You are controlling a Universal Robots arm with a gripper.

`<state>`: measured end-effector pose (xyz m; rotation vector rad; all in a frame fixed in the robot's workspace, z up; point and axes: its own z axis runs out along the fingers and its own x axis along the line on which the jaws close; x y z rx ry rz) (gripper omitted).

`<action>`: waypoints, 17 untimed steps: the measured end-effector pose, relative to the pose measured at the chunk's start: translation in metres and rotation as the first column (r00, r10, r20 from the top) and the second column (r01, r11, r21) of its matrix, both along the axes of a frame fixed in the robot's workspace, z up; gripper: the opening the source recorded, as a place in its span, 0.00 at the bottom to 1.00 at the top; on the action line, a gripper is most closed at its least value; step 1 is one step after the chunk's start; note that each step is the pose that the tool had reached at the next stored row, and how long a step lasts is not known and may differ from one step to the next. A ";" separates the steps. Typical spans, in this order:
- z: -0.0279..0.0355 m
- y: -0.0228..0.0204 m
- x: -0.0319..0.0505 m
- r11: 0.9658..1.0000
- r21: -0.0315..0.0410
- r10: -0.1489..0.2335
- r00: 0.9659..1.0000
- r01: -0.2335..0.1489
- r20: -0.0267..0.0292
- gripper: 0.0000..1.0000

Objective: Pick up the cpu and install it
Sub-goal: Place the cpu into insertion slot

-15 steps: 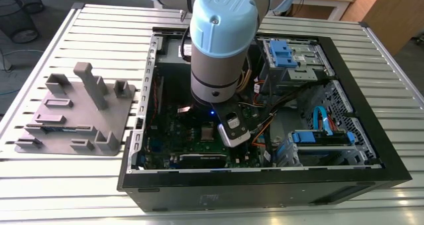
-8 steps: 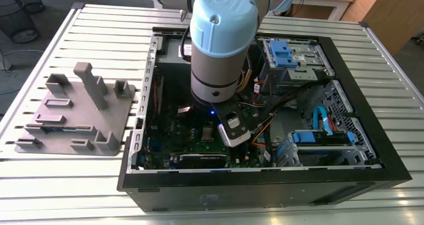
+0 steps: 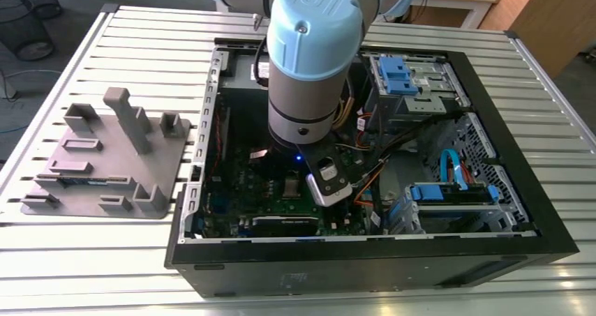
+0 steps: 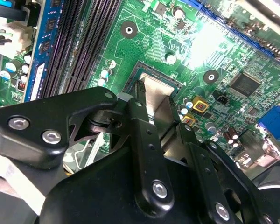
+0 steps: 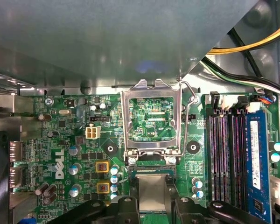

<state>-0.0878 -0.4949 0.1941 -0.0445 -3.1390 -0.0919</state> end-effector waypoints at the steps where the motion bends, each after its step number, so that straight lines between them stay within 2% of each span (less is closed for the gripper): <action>1: 0.0012 0.0000 0.0000 1.000 0.000 0.000 1.000 0.000 0.000 0.33; 3: 0.0031 -0.0001 -0.0001 1.000 -0.001 0.000 1.000 0.000 0.000 0.33; 17: 0.0037 -0.0001 0.0000 1.000 -0.001 0.000 1.000 0.000 0.000 0.32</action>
